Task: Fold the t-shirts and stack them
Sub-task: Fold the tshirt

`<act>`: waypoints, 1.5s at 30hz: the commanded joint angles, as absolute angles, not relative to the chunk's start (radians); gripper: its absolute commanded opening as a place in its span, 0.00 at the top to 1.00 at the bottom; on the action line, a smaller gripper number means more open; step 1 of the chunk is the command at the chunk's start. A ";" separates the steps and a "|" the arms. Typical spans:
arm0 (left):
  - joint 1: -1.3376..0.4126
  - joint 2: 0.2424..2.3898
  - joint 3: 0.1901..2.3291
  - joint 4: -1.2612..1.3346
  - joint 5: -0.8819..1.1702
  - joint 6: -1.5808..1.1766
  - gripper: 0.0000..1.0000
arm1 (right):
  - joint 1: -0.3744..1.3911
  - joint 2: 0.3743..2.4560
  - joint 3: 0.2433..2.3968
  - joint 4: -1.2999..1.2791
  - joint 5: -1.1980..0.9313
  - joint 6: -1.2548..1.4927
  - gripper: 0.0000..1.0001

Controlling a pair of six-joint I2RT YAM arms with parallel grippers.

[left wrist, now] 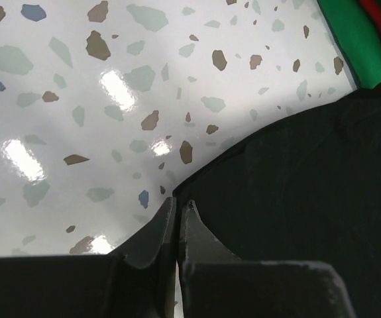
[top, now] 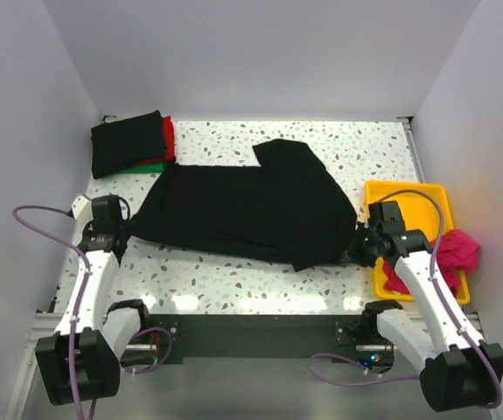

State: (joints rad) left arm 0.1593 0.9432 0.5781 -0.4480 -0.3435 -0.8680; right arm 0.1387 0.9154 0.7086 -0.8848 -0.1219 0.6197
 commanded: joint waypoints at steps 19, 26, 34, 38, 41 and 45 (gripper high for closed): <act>0.183 0.876 0.569 -0.442 -0.186 -0.784 0.46 | 0.133 0.669 0.678 -1.003 -0.233 0.555 0.33; 0.046 0.977 0.572 -0.357 -0.078 -0.720 0.46 | 0.196 0.764 0.667 -0.878 -0.169 0.587 0.31; 0.008 1.060 0.629 -0.373 0.075 -0.589 0.45 | 0.341 0.884 0.606 -0.827 0.034 0.749 0.35; -0.034 1.077 0.655 -0.381 0.126 -0.566 0.45 | 0.341 0.902 0.595 -0.836 0.097 0.785 0.40; -0.051 1.071 0.638 -0.328 0.179 -0.575 0.44 | 0.342 0.948 0.592 -0.844 0.120 0.798 0.41; -0.051 1.075 0.657 -0.319 0.172 -0.555 0.43 | 0.344 1.005 0.578 -0.816 0.101 0.804 0.49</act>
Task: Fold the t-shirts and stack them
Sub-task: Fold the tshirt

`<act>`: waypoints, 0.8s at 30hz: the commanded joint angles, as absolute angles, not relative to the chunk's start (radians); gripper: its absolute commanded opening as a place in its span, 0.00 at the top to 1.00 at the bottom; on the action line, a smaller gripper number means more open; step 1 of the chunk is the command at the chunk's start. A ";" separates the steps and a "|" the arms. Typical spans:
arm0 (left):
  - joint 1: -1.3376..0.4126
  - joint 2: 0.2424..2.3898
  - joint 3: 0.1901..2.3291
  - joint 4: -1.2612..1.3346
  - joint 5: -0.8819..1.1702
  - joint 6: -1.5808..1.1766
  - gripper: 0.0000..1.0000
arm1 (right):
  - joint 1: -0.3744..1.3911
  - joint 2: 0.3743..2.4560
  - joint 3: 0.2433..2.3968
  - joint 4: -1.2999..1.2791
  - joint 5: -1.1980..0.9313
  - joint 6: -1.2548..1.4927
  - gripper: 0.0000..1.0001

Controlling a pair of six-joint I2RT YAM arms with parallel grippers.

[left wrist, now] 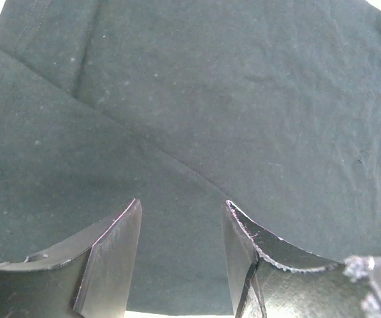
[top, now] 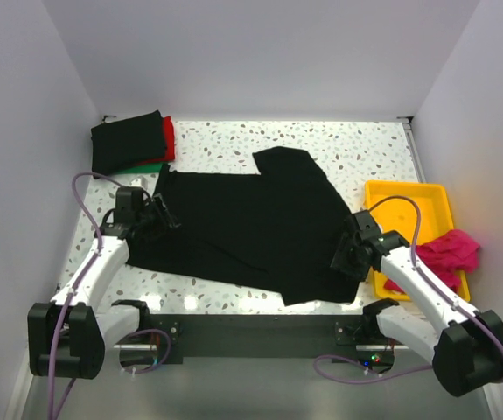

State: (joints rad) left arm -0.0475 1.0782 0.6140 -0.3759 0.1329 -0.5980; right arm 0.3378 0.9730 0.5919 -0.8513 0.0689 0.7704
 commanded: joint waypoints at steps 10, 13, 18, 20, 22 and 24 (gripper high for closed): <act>-0.051 1.114 0.676 -0.301 0.213 -0.538 0.43 | 0.344 1.097 0.620 -0.811 0.078 0.792 0.72; -0.051 1.112 0.676 -0.305 0.207 -0.535 0.43 | 0.344 1.121 0.652 -0.822 0.077 0.778 0.83; -0.051 1.112 0.673 -0.307 0.210 -0.532 0.43 | 0.344 1.155 0.713 -0.845 0.084 0.752 0.98; -0.051 1.114 0.675 -0.308 0.210 -0.529 0.43 | 0.344 1.172 0.738 -0.856 0.074 0.739 1.00; -0.051 1.112 0.673 -0.308 0.213 -0.528 0.43 | 0.341 1.184 0.758 -0.856 0.086 0.735 1.00; -0.051 1.111 0.673 -0.310 0.212 -0.526 0.43 | 0.342 1.196 0.772 -0.845 0.086 0.736 1.00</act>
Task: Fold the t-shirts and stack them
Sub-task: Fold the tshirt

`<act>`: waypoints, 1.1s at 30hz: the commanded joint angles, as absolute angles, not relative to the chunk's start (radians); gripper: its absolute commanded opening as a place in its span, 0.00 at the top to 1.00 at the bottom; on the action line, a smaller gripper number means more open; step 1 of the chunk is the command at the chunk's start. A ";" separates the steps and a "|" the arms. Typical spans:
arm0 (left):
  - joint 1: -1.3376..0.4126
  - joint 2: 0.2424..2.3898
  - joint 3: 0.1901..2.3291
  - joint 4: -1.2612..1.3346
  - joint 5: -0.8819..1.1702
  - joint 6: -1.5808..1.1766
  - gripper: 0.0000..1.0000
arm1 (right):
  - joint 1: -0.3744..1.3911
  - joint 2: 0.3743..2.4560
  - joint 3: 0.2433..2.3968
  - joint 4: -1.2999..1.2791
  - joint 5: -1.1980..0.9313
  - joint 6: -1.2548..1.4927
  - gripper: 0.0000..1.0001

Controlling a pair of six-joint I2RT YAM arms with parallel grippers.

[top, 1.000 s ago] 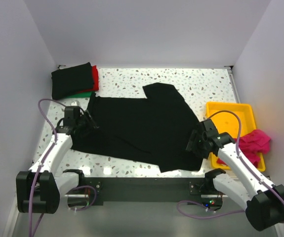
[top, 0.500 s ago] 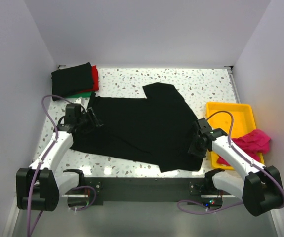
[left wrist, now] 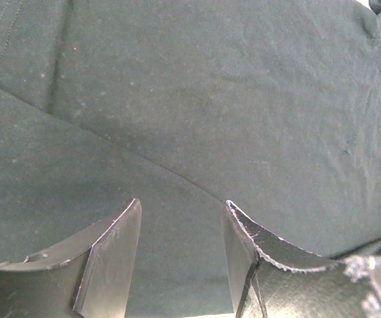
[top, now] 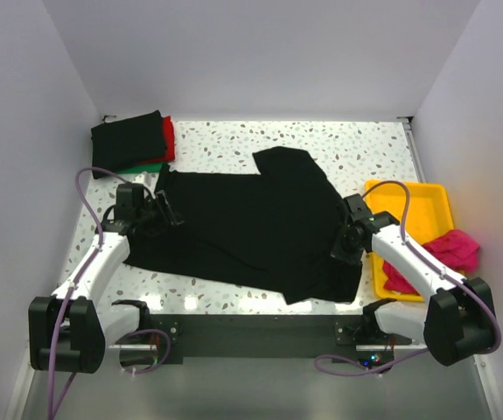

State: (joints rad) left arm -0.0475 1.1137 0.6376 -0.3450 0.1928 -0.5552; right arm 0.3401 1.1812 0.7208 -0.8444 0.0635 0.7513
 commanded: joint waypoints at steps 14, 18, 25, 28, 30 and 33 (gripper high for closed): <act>-0.051 1.126 0.664 -0.311 0.212 -0.526 0.42 | 0.252 1.321 0.848 -0.634 -0.033 0.877 1.00; -0.051 1.137 0.661 -0.311 0.213 -0.528 0.42 | 0.167 1.321 0.773 -0.529 -0.119 0.920 1.00; -0.051 1.132 0.658 -0.314 0.207 -0.528 0.42 | 0.127 1.345 0.779 -0.400 -0.155 0.960 1.00; -0.051 1.126 0.655 -0.318 0.201 -0.528 0.42 | 0.126 1.358 0.793 -0.385 -0.166 0.960 1.00; -0.051 1.123 0.652 -0.319 0.196 -0.528 0.42 | 0.124 1.350 0.799 -0.388 -0.166 0.945 1.00; -0.051 1.118 0.652 -0.325 0.183 -0.529 0.42 | 0.127 1.289 0.799 -0.432 -0.109 0.894 0.98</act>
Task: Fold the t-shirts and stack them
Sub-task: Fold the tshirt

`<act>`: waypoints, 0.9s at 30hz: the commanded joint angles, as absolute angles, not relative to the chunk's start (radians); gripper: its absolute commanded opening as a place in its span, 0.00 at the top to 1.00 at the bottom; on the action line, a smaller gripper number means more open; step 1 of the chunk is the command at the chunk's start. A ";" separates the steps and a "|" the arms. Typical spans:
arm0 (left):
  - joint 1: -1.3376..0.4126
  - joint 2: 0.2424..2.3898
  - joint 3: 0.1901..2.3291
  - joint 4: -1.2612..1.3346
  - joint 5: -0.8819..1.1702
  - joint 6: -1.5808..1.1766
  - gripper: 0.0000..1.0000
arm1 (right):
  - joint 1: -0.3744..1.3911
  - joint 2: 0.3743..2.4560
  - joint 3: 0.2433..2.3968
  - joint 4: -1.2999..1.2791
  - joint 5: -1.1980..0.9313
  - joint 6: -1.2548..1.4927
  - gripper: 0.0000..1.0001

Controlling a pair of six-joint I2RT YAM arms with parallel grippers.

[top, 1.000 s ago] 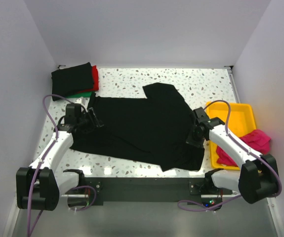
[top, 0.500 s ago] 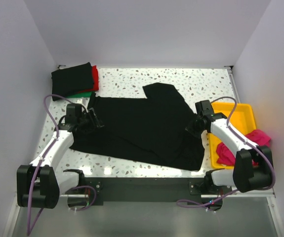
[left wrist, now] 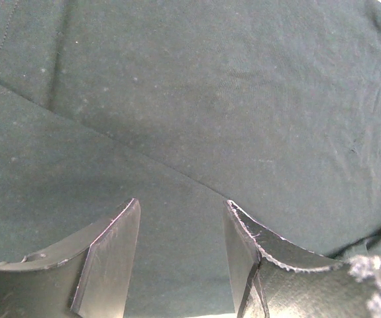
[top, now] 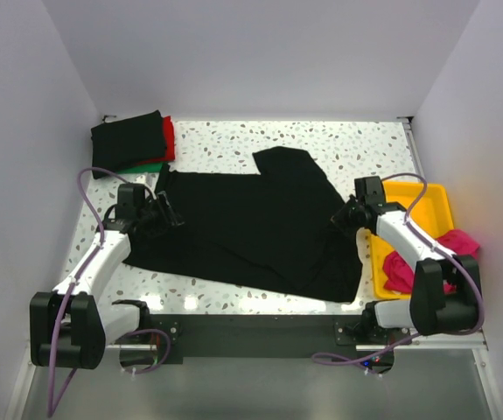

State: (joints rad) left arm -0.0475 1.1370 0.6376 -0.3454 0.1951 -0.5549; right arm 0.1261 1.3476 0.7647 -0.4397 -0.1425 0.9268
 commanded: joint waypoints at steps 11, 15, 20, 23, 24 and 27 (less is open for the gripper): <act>-0.051 1.123 0.653 -0.319 0.187 -0.534 0.42 | 0.359 1.078 0.603 -0.589 -0.061 0.900 0.43; -0.052 1.129 0.652 -0.318 0.193 -0.534 0.42 | 0.419 1.059 0.520 -0.555 -0.081 0.940 0.27; -0.052 1.134 0.649 -0.313 0.196 -0.534 0.42 | 0.442 1.000 0.492 -0.505 -0.080 0.980 0.13; -0.051 1.137 0.650 -0.310 0.198 -0.535 0.42 | 0.445 1.000 0.477 -0.463 -0.100 1.002 0.13; -0.051 1.137 0.650 -0.310 0.198 -0.535 0.42 | 0.448 1.008 0.474 -0.454 -0.103 1.009 0.13; -0.051 1.140 0.650 -0.308 0.198 -0.537 0.42 | 0.457 1.026 0.465 -0.419 -0.112 1.031 0.14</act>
State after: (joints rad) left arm -0.0475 1.1366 0.6376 -0.3450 0.1871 -0.5552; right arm 0.4458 1.0130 0.4820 -0.4889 -0.0978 0.9848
